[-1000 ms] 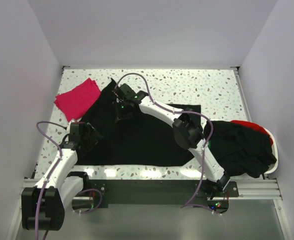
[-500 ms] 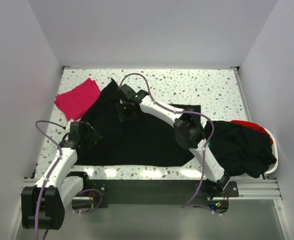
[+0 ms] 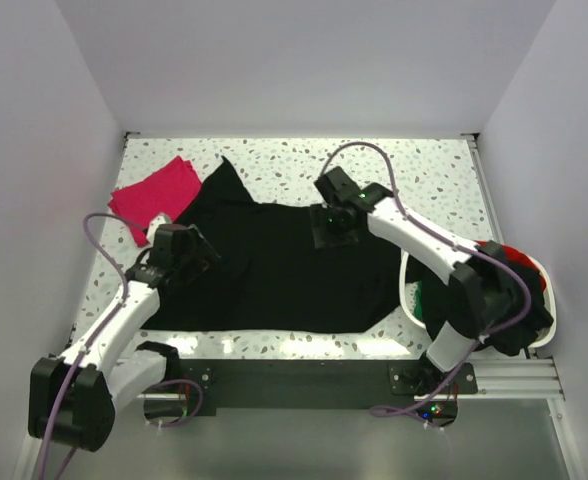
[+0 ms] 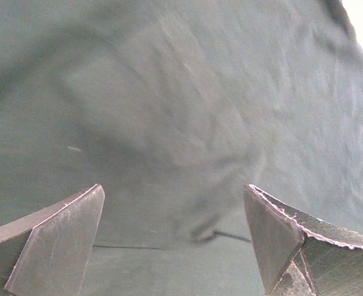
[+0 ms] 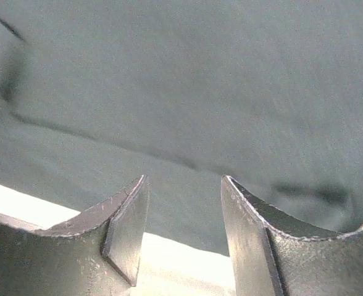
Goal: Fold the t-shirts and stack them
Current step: Fold the tshirt
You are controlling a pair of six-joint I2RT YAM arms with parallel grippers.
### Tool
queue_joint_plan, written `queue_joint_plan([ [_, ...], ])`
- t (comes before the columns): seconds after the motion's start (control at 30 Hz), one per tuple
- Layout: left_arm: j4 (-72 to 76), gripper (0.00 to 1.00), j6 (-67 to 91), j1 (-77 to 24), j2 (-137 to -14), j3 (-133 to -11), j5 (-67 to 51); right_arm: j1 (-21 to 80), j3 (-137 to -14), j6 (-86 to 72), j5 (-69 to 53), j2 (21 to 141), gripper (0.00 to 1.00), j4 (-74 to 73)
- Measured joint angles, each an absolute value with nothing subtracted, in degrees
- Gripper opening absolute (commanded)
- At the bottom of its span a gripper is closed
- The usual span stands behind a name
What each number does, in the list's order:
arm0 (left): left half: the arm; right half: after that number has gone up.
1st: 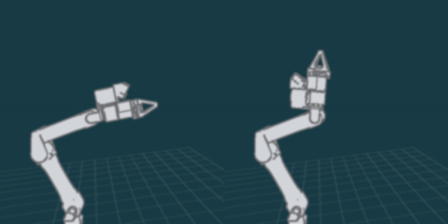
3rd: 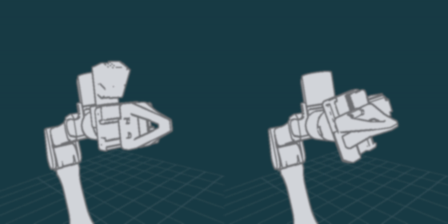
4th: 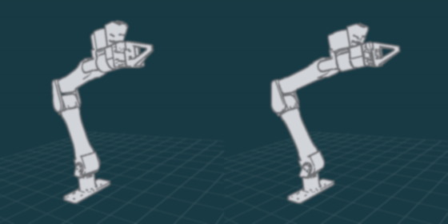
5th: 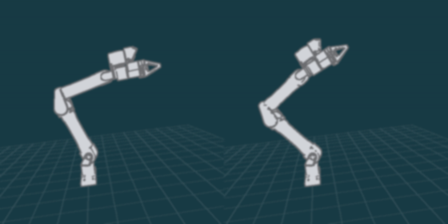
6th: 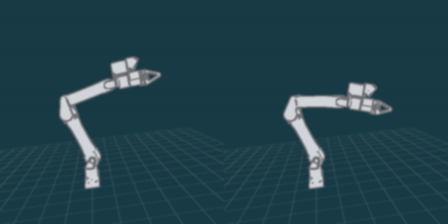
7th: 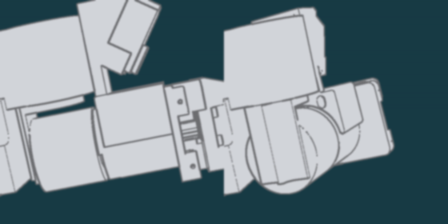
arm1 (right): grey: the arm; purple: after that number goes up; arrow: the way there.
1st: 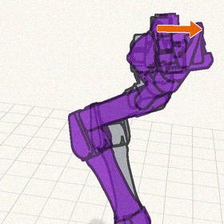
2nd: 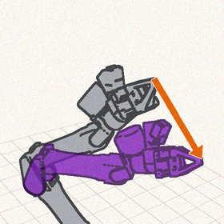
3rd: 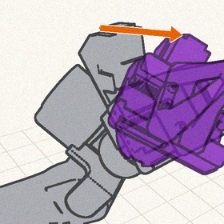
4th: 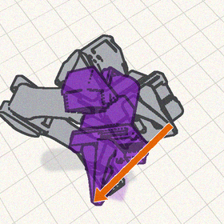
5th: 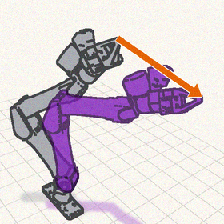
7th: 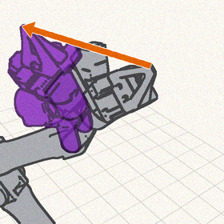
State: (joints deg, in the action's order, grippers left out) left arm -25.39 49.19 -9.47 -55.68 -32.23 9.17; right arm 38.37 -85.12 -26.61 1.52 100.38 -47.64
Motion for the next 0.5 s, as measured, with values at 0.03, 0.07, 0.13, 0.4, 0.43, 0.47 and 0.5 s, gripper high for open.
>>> queue_joint_plan([
  [0.03, -24.47, 1.00, 50.09, -11.14, -56.95, -32.03, 8.71, 37.95, -81.23, -26.72, 2.22, 97.06, 0.56, -47.37],
  [0.07, -23.64, 1.00, 50.74, -12.25, -58.39, -31.79, 8.12, 37.63, -77.45, -26.87, 2.61, 94.19, 0.57, -47.72],
  [0.13, -21.47, 1.00, 52.05, -13.41, -61.06, -30.39, 6.76, 37.30, -70.96, -27.20, 3.84, 89.82, 0.59, -48.53],
  [0.4, -15.73, 1.00, 54.76, -11.70, -63.83, -25.82, 4.60, 37.10, -59.27, -29.82, 5.72, 84.23, 0.59, -50.48],
  [0.43, -14.66, 1.00, 55.05, -10.33, -63.72, -25.28, 3.73, 37.10, -58.72, -30.13, 5.78, 84.23, 0.59, -50.48],
  [0.47, -13.47, 1.00, 55.35, -8.78, -63.48, -24.58, 2.83, 37.10, -58.41, -30.44, 5.96, 84.23, 0.59, -50.54],
  [0.5, -12.21, 1.00, 55.42, -7.07, -63.09, -23.88, 2.07, 37.10, -58.15, -30.70, 6.15, 84.23, 0.59, -50.59],
])
